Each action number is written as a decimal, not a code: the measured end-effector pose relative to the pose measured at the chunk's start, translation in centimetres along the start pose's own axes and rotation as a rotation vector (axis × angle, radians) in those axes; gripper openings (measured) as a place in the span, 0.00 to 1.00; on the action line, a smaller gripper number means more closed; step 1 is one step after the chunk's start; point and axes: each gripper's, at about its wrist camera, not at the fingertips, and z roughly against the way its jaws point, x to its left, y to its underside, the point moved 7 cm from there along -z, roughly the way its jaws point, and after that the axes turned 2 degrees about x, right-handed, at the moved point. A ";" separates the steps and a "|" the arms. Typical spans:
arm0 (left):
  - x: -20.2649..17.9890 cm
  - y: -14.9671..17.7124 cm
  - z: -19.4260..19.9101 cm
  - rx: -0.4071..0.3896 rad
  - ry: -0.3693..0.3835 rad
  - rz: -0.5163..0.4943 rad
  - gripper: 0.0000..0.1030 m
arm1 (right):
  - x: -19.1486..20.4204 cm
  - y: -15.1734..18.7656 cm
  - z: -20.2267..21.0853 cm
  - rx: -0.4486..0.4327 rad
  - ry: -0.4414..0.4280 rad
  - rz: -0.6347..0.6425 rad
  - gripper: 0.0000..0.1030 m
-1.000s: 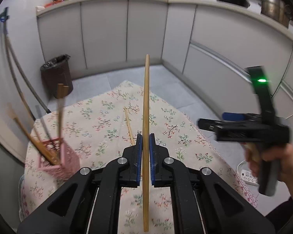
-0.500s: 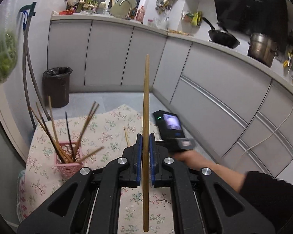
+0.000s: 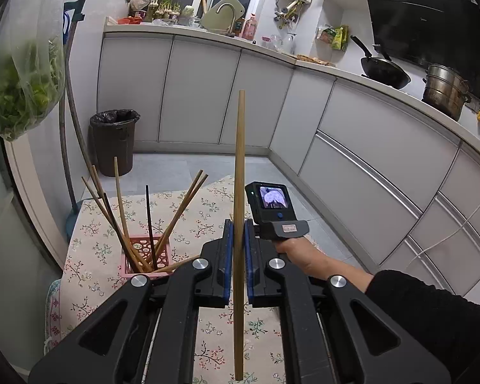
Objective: Organize utensils
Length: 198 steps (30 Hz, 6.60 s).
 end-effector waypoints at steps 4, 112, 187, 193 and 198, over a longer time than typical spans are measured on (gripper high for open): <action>-0.2 0.1 0.0 0.007 0.021 0.023 0.06 | 0.1 1.0 2.0 -0.045 0.057 0.047 0.06; 14.3 3.5 1.8 0.144 -0.590 0.188 0.93 | 13.3 7.5 32.6 -0.669 -0.483 0.118 0.07; 9.4 7.0 -1.8 0.270 -0.228 0.327 0.93 | 3.9 22.4 9.3 0.054 -0.052 0.418 0.04; 9.3 5.8 -0.6 0.213 -0.250 0.301 0.93 | 4.0 19.4 17.0 -0.119 -0.043 0.396 0.04; 9.1 5.4 -0.3 0.197 -0.259 0.282 0.93 | 4.1 16.3 22.7 -0.281 -0.060 0.355 0.04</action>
